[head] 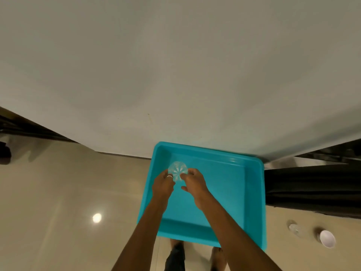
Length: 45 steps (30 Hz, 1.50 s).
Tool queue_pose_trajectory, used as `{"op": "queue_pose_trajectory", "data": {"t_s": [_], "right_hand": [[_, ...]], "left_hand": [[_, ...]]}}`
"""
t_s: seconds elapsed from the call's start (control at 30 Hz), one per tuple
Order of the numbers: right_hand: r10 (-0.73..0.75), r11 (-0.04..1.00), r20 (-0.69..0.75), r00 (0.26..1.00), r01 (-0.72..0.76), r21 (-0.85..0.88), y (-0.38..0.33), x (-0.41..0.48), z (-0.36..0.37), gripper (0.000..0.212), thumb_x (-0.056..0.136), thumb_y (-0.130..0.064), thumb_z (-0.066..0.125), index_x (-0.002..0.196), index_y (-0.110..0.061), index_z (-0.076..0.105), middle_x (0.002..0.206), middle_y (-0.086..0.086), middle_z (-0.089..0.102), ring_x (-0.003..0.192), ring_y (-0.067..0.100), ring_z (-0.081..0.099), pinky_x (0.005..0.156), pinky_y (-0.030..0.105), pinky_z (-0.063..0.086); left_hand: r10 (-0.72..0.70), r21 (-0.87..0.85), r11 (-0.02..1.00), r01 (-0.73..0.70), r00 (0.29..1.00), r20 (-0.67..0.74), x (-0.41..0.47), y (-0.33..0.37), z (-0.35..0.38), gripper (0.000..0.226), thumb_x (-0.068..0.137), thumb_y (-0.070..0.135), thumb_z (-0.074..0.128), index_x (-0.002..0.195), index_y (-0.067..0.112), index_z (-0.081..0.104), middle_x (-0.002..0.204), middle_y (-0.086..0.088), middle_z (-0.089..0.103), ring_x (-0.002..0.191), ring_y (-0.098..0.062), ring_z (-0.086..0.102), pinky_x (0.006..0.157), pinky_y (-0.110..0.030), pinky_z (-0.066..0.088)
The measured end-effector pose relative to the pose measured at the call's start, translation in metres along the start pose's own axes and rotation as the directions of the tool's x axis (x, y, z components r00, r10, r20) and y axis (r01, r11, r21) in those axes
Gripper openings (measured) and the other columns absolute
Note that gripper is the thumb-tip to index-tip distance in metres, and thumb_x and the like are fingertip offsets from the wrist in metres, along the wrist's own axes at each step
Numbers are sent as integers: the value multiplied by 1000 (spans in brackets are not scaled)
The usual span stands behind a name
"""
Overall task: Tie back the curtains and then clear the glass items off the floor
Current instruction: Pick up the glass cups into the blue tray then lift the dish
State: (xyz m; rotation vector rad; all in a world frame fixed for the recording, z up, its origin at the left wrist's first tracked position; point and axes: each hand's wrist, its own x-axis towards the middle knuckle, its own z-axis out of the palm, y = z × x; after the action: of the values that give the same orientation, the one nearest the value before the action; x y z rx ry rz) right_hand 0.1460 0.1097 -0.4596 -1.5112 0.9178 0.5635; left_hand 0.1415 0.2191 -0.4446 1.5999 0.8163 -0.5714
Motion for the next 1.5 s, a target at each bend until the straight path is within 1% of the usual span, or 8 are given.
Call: {"op": "queue_pose_trajectory", "data": {"t_s": [0.5,0.63,0.73,0.8,0.87,1.03,1.27,1.5], "right_hand": [[-4,1000,119,993,7,-18,14,70,16,25,96,-15,62,121,-16,62,118,6,68,110,21,66,98,44,57],[-4,1000,124,992,3,10,22,69,12,27,96,-15,62,123,-18,60,123,3,67,110,19,66,100,43,56],[9,999,119,993,-13,33,22,63,7,26,98,-10,60,122,-19,55,129,1,61,111,17,62,104,44,54],[26,999,88,996,-28,29,21,56,3,44,99,-12,61,140,-15,47,139,2,51,113,17,59,106,43,52],[40,999,54,998,-41,19,21,47,-2,58,99,-15,62,152,-12,37,140,4,48,108,16,59,105,41,52],[65,997,22,998,-66,48,25,10,-24,58,98,-17,63,151,-10,39,136,7,51,101,13,60,103,40,54],[89,982,-29,996,-82,173,39,-53,-68,42,99,-21,65,136,-7,51,129,14,59,111,21,61,93,37,58],[24,993,-105,994,-12,115,74,-118,-121,25,100,-27,62,121,-13,62,117,6,66,105,19,65,92,36,60]], "left_hand": [[-123,44,992,117,980,154,72,-11,6,18,107,21,40,118,30,50,115,3,58,92,-13,62,91,-35,51],[-142,71,989,131,975,172,75,-16,8,32,106,18,38,136,24,49,128,0,57,106,-21,63,89,-35,52],[-164,41,986,160,976,141,72,-17,7,40,105,13,42,145,17,41,122,-2,53,101,-22,60,91,-39,51],[-194,24,981,193,976,98,70,-23,6,48,103,16,48,150,14,36,123,-5,54,98,-21,63,87,-38,52],[-201,56,979,198,977,66,65,-30,5,44,101,20,51,143,11,44,125,-8,59,96,-20,66,79,-34,55],[-180,71,982,174,979,94,29,-35,8,17,98,15,49,109,15,62,113,-7,68,87,-17,65,74,-30,51],[-158,86,985,147,978,135,-44,-33,29,23,98,14,46,115,14,62,100,-1,70,86,-16,65,74,-30,51],[-157,137,981,135,975,157,-128,-48,67,27,103,19,46,126,9,58,114,-5,65,102,-22,62,86,-35,50]]}}
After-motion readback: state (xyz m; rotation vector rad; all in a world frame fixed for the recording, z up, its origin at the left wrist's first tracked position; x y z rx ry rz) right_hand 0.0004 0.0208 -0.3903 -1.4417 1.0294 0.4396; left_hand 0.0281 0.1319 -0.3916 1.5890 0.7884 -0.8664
